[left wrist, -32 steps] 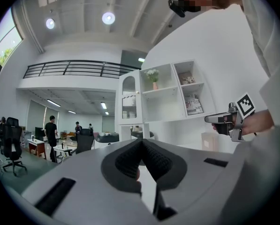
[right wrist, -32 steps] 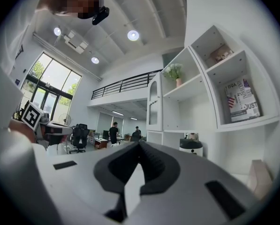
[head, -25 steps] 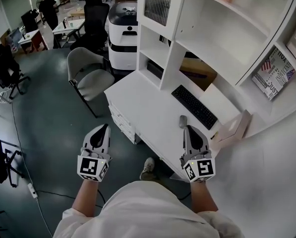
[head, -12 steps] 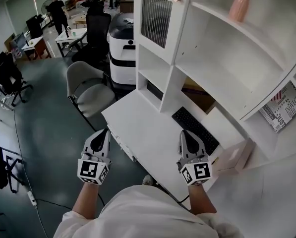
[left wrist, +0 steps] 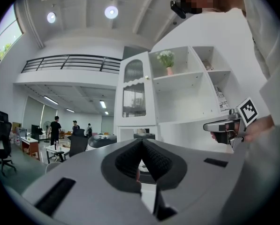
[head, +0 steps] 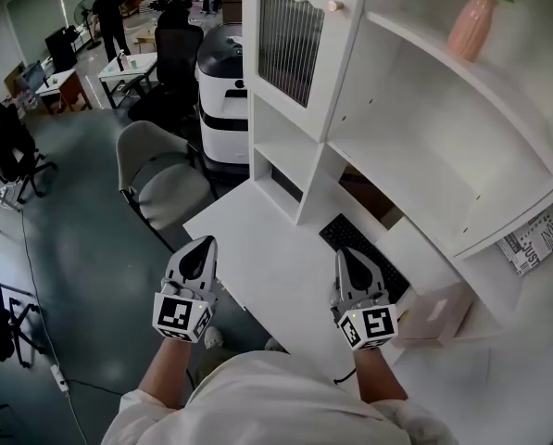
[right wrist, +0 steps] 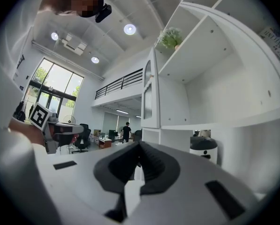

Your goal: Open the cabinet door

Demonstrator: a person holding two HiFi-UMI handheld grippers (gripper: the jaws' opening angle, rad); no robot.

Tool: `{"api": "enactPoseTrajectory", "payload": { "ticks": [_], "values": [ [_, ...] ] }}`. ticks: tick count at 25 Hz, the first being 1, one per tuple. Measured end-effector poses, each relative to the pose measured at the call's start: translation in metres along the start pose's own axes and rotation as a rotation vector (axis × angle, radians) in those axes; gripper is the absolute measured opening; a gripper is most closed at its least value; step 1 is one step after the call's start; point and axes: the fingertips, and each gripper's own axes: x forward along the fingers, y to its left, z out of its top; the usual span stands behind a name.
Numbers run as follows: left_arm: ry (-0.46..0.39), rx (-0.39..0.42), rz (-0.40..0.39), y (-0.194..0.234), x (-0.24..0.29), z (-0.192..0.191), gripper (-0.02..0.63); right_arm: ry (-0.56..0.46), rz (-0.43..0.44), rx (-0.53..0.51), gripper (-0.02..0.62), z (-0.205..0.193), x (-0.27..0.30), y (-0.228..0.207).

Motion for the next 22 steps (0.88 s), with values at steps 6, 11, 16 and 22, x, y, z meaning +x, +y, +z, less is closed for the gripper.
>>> {"api": "enactPoseTrajectory", "payload": {
  "ticks": [6,11,16,22],
  "values": [
    [-0.008,-0.022,-0.06,0.022,0.028,-0.004,0.0,-0.008,-0.069,-0.018,0.003,0.01,0.015,0.002],
    [-0.015,-0.03,-0.09,0.04,0.043,0.001,0.0,-0.006,-0.134,-0.019,0.003,0.013,0.012,0.0],
    [-0.026,-0.006,-0.131,0.038,0.057,0.008,0.0,-0.008,-0.179,-0.019,0.003,0.014,0.002,-0.004],
    [-0.049,0.042,-0.199,0.023,0.077,0.026,0.0,-0.016,-0.217,-0.016,0.003,0.017,-0.016,-0.012]
  ]
}}
